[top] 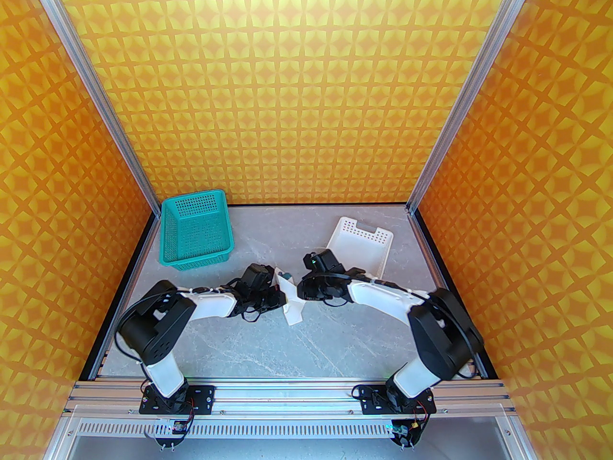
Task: Place the utensils on the paper napkin and roll it up
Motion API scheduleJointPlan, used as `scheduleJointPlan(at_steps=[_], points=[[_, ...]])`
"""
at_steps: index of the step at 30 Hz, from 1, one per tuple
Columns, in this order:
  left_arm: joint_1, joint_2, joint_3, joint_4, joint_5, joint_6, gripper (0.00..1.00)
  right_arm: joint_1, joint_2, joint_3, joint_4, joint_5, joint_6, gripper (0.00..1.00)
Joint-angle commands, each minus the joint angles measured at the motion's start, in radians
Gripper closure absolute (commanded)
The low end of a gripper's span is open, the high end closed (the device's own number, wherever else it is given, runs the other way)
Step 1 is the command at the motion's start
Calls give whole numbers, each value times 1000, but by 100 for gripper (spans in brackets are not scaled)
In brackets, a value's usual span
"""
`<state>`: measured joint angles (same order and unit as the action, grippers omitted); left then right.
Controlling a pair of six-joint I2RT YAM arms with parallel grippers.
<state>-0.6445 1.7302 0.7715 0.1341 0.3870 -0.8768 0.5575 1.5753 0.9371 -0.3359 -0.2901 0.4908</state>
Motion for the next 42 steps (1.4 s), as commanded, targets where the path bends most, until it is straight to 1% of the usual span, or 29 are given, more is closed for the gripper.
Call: scheduleJointPlan(at_steps=[1,4,6,9,12,14,15,17,19,20,21,23,25,27,29,31,36,42], points=[[14,-44,-23,-16,-32,45,100,-7,-48,10,-39,-25,-33,73],[22,-72,-31,-22,-34,55,100,-12,-65,-1,-51,-25,-40,72],[28,-96,-39,-24,-36,66,100,-30,-80,-33,-22,-66,-31,71],[42,-130,-53,-29,-36,80,100,-69,-108,-108,75,-160,-22,67],[56,-164,-73,-20,-36,85,100,-128,-159,-203,198,-250,-3,61],[63,-185,-79,-19,-37,90,100,-167,-194,-266,297,-316,22,53],[64,-196,-81,-19,-36,92,100,-179,-207,-299,362,-356,37,47],[69,-222,-81,-21,-36,93,100,-182,-218,-349,498,-423,80,33],[68,-248,-76,-27,-36,93,100,-183,-217,-393,652,-472,144,24],[69,-265,-77,-24,-36,92,100,-182,-216,-413,732,-483,180,19],[69,-278,-75,-27,-36,91,100,-183,-213,-424,776,-482,202,16],[69,-304,-70,-34,-36,93,100,-182,-198,-424,796,-473,210,11],[68,-319,-65,-43,-36,97,100,-178,-161,-416,825,-480,228,10],[69,-327,-61,-51,-36,98,100,-169,-111,-423,935,-511,290,8],[69,-334,-63,-44,-33,92,100,-153,-54,-426,1055,-530,353,5],[69,-345,-68,-29,-26,83,100,-130,-10,-418,1132,-538,386,1],[69,-372,-63,-36,-19,84,100,-89,65,-397,1266,-536,446,2],[69,-381,-64,-31,-10,72,100,-52,112,-369,1273,-536,460,10]])
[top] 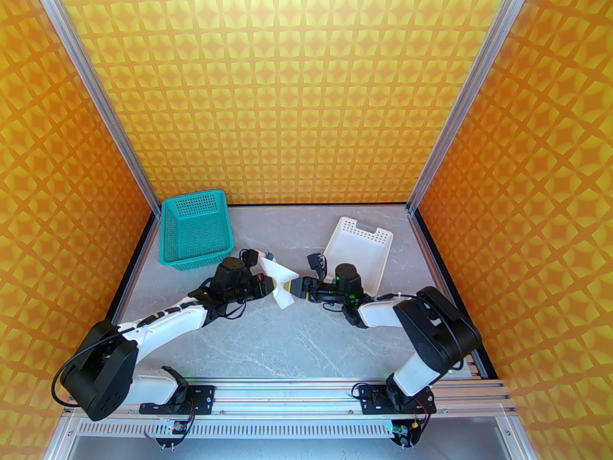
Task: Place the utensils on the paper napkin and roll it up
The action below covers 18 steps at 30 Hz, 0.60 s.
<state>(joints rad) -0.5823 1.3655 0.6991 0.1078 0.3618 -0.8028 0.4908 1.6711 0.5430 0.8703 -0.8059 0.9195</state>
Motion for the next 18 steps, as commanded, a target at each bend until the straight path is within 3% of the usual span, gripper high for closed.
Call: scheduleJointPlan(at_steps=[1,5,9,18], points=[[6,-17,8,-1,15,-5,100,20,19,27,68,-22,33,12],[7,-13,13,-6,20,-7,100,34,11,41,70,-40,38,22],[7,-13,10,3,20,-13,100,43,-2,49,51,-47,34,38],[6,-9,11,13,31,-22,100,51,-32,72,-99,-33,-49,61]])
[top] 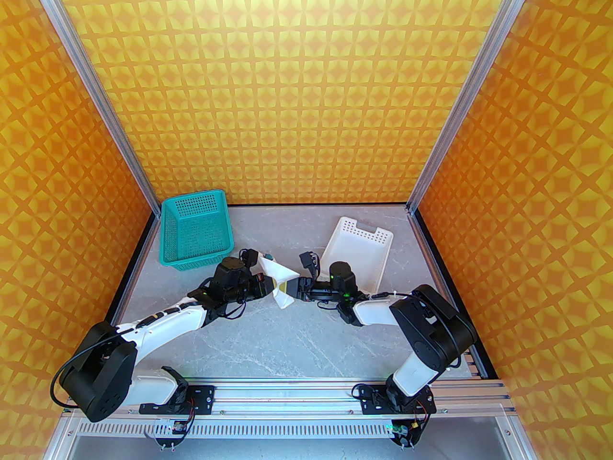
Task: Place the utensils on the paper napkin and roll it up
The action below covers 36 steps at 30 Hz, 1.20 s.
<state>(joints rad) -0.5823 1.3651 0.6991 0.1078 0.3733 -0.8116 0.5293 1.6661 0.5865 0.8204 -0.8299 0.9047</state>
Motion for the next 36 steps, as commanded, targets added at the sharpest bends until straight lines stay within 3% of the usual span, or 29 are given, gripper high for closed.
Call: scheduleJointPlan(at_steps=[1,7,10,17,23,30,36], points=[[5,-8,12,13,22,-14,100,12,-29,30,-58,-8,-38,65],[8,-14,14,-4,26,-12,99,12,-54,30,-110,26,-52,90],[18,-28,13,-18,27,-12,91,6,-63,27,-109,25,-47,100],[95,-158,-31,-51,71,-1,54,-58,-124,-6,-87,9,-44,100],[207,-353,-124,6,148,-46,33,-80,-225,5,-84,-9,-57,100],[201,-398,-187,310,206,-159,22,-55,-333,50,-58,-6,-66,100],[114,-318,-134,474,209,-164,16,-12,-393,67,-69,26,-115,100]])
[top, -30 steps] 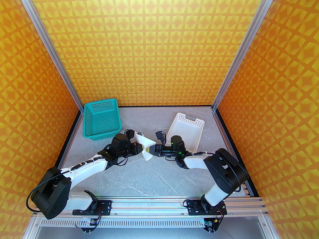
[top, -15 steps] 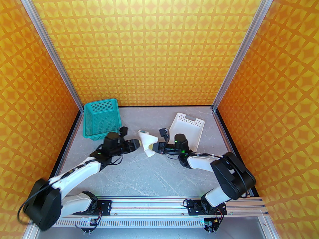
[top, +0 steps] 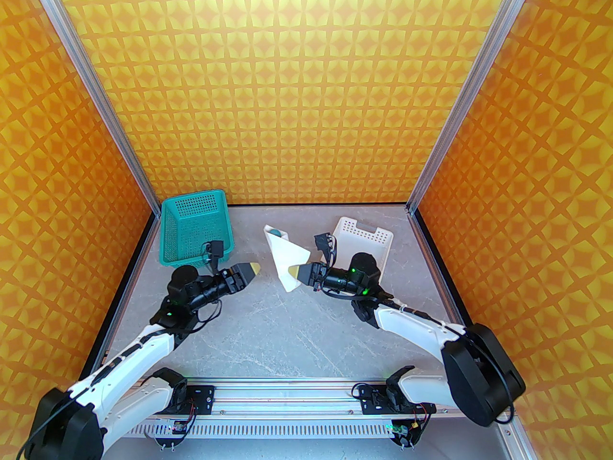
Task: Place the utensils on the paper napkin and roll it up
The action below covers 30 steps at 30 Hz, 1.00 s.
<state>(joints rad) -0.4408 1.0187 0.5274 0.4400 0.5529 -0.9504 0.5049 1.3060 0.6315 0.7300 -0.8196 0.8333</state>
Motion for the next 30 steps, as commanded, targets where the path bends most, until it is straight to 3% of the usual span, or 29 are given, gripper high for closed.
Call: scheduleJointPlan(at_steps=[1,9,14,20,30], points=[[-37,43,44,168,23,-34,15,18,-42,22,21,16,-55,100],[-81,174,84,377,7,-66,6,54,-63,21,-1,17,-107,100],[-94,173,97,412,-26,-26,12,62,-72,4,7,33,-122,100],[-106,172,103,429,-41,-13,28,75,-74,-25,57,68,-124,100],[-148,160,147,375,-29,67,21,86,-119,-63,142,148,-192,100]])
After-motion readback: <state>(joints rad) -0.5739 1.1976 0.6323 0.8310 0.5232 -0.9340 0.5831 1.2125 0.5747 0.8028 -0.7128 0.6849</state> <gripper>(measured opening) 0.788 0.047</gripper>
